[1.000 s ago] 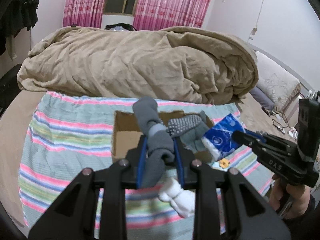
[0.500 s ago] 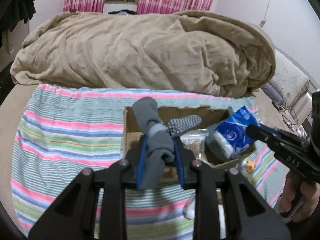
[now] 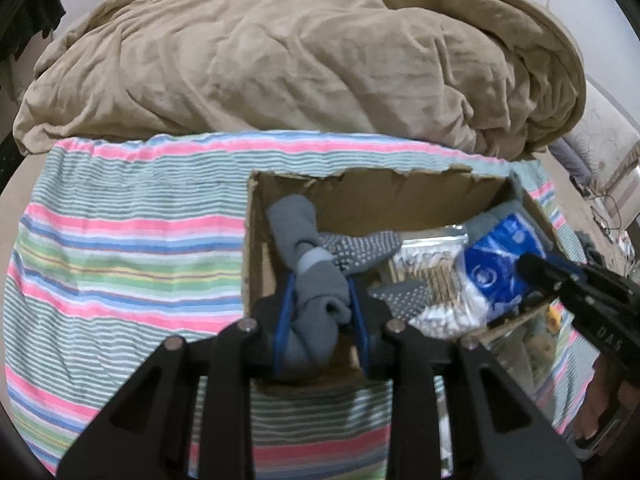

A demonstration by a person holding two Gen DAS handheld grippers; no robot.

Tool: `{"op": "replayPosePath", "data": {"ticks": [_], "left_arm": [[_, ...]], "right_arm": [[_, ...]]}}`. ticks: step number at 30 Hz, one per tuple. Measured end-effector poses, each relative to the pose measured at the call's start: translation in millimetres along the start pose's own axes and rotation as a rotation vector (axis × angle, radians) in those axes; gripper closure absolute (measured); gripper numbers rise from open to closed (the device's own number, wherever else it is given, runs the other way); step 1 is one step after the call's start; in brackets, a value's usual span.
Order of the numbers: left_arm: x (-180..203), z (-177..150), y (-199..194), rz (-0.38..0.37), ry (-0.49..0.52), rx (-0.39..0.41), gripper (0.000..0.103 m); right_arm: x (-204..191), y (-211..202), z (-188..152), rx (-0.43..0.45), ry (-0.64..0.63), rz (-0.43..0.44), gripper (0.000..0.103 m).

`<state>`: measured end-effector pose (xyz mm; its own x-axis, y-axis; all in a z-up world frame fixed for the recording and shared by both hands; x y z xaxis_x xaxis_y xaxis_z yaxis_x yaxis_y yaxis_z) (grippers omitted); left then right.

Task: Organize objects
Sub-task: 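Place the socks into the box with the left gripper while the right places the blue tissue pack in, then grasp the white socks with the left gripper while the right gripper grasps the capybara tissue pack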

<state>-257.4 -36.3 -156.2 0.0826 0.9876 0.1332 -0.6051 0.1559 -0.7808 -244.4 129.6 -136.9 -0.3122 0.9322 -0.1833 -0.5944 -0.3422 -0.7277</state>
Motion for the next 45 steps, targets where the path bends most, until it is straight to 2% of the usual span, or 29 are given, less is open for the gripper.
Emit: {"op": "replayPosePath", "data": {"ticks": [6,8,11,12,13,15,19,25,27,28,40,45], "left_arm": [[9,-5,6,0.024,0.049,-0.041,0.067],[9,-6,4,0.016,0.037,-0.055,0.061],[12,-7,-1,0.008,0.034,-0.063,0.058],[14,-8,-2,-0.001,0.038,-0.068,0.055],[17,-9,-5,-0.020,0.041,-0.070,0.043],[20,-10,-12,-0.045,0.035,-0.060,0.038],[20,-11,-28,-0.024,0.017,-0.037,0.030],[19,-11,-56,-0.023,-0.006,0.015,0.027],[21,-9,-62,-0.017,-0.004,0.029,0.022],[21,-10,-65,-0.012,-0.004,0.032,0.021],[34,-28,-108,-0.039,-0.047,0.072,0.021],[48,-40,-114,-0.061,-0.052,0.068,0.021]], "right_arm": [[-8,11,-10,-0.021,-0.015,-0.002,0.086],[-9,10,-11,-0.021,-0.014,-0.001,0.086],[-8,10,-11,-0.022,-0.019,-0.011,0.073],[-8,10,-11,-0.021,-0.019,-0.012,0.062],[-8,8,-11,-0.016,-0.015,-0.002,0.057],[-10,2,-11,-0.006,-0.007,0.023,0.053],[-8,-10,-10,0.006,-0.008,0.021,0.053],[-5,-33,-10,0.031,-0.013,0.008,0.051],[-2,-39,-10,0.035,-0.012,0.001,0.036],[-1,-44,-10,0.042,-0.010,-0.001,0.034],[14,-84,-17,0.081,-0.002,-0.004,0.034],[23,-96,-23,0.088,-0.001,-0.006,0.034]]}}
Point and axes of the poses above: each gripper's, at about its wrist camera, not at the fingertips, and y roughly the way its jaws point, x to its right, z to its top, the point moved 9 cm from there along y, roughly the way its jaws point, and after that the axes turned 2 degrees about y, right-handed, at the moved point
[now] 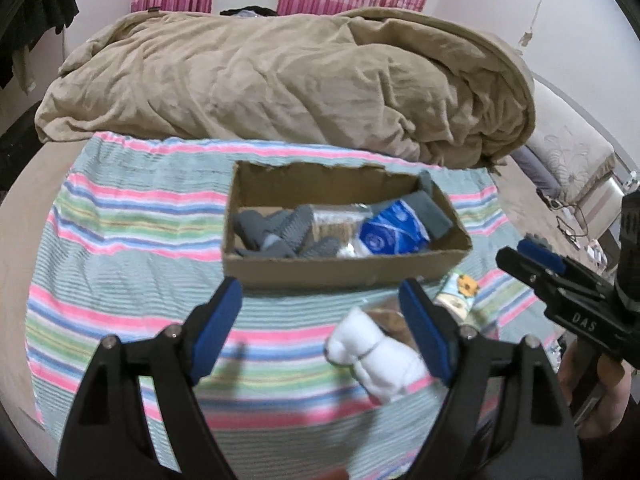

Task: Organize objects
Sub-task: 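Grasp the white socks with the left gripper while the right gripper grasps the capybara tissue pack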

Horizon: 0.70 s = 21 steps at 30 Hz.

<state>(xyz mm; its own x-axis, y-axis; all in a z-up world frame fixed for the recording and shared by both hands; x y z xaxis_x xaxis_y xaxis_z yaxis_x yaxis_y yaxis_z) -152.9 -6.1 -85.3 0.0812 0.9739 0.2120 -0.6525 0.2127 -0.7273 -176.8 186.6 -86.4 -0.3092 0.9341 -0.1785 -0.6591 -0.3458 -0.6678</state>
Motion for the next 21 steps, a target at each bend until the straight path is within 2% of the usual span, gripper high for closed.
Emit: {"op": "replayPosePath", "data": {"ticks": [12,21], "left_arm": [[45,-40,18,-0.048,0.025,-0.074,0.021],[57,-56,45,-0.038,0.030,-0.133,0.021]], "right_arm": [[27,-4,-24,-0.032,0.005,-0.011,0.034],[49,16,-48,-0.093,0.032,-0.006,0.034]]}}
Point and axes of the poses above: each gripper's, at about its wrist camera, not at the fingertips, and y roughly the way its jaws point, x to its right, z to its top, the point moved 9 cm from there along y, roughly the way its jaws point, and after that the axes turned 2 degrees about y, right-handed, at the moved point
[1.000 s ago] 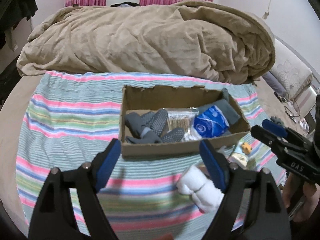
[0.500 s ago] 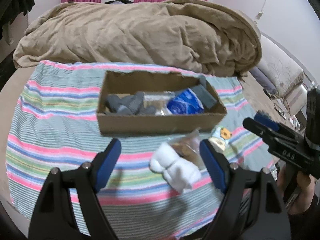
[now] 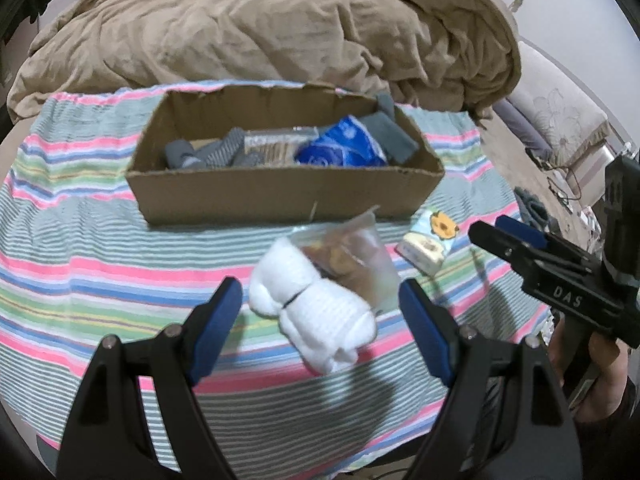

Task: Organize objects
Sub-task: 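Grasp the white socks with the left gripper while the right gripper grasps the capybara tissue pack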

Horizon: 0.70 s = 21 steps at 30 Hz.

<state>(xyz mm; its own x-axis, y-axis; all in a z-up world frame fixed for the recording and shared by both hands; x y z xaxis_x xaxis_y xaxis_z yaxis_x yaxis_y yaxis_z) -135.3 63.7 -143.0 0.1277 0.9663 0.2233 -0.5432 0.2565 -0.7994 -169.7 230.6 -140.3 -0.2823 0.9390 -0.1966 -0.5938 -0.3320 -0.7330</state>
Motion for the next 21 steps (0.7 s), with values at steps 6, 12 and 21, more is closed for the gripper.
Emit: {"op": "replayPosePath", "data": {"ticks": [6,12,21], "left_arm": [[-5,-8,17,0.026,-0.004,-0.035,0.021],[-18,-22,23,0.038,-0.001,-0.062,0.021],[-27,-22,12,0.032,-0.031,-0.011,0.020]], "right_arm": [[5,18,-10,-0.042,0.008,0.026,0.031],[0,36,-20,-0.083,-0.027,0.029,0.022],[-2,59,-26,-0.116,-0.105,-0.002,0.022]]}}
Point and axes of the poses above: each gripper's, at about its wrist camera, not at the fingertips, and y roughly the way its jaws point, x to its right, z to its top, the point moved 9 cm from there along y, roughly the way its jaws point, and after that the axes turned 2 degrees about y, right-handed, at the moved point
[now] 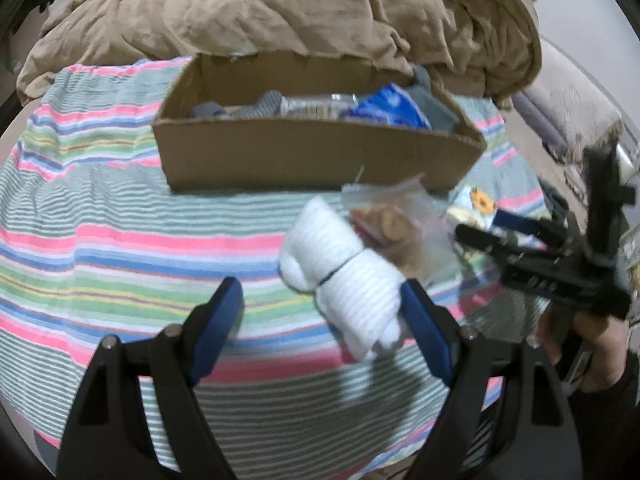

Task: Organize objects
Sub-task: 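Grasp the white socks with the left gripper while the right gripper grasps the capybara tissue pack, then carry the white socks into the box with the left gripper while the right places the capybara pack in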

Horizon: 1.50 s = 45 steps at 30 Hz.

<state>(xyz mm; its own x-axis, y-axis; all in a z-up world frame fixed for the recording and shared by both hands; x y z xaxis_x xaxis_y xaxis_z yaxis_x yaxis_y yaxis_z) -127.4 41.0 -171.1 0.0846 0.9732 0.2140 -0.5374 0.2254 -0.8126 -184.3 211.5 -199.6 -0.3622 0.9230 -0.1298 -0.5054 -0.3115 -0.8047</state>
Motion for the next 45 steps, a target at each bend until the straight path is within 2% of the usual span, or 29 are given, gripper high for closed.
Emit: {"op": "replayPosePath", "data": {"ticks": [2,4,6,11,13,14,17,27,37,45], "left_arm": [[2,5,3,-0.009,-0.008,0.016,0.020],[3,6,11,-0.020,-0.014,0.000,0.020],[5,3,19,-0.051,-0.036,-0.023,0.023],[12,-3,24,-0.080,-0.021,-0.041,0.046],[17,-4,23,-0.085,-0.013,-0.041,0.052],[18,-5,22,-0.090,-0.011,-0.039,0.060],[24,-6,19,-0.104,-0.002,-0.028,0.070],[25,-8,-14,-0.098,0.023,0.030,0.072],[6,12,-57,-0.050,0.045,0.118,0.072],[-18,36,-66,-0.023,0.063,0.151,0.072]], "right_arm": [[-1,6,2,0.001,-0.017,-0.014,0.022],[-3,10,5,-0.001,-0.027,-0.008,0.023],[-4,12,6,0.001,-0.029,0.002,0.028],[-2,11,6,0.009,-0.014,0.025,0.029],[-1,8,6,0.011,-0.006,0.031,0.030],[0,5,5,0.014,-0.003,0.035,0.030],[0,0,5,0.019,0.005,0.042,0.030],[-1,-25,6,0.052,0.022,0.055,0.030],[-17,-58,23,0.115,0.012,0.060,0.030],[-29,-71,43,0.156,0.025,0.062,0.030]]}}
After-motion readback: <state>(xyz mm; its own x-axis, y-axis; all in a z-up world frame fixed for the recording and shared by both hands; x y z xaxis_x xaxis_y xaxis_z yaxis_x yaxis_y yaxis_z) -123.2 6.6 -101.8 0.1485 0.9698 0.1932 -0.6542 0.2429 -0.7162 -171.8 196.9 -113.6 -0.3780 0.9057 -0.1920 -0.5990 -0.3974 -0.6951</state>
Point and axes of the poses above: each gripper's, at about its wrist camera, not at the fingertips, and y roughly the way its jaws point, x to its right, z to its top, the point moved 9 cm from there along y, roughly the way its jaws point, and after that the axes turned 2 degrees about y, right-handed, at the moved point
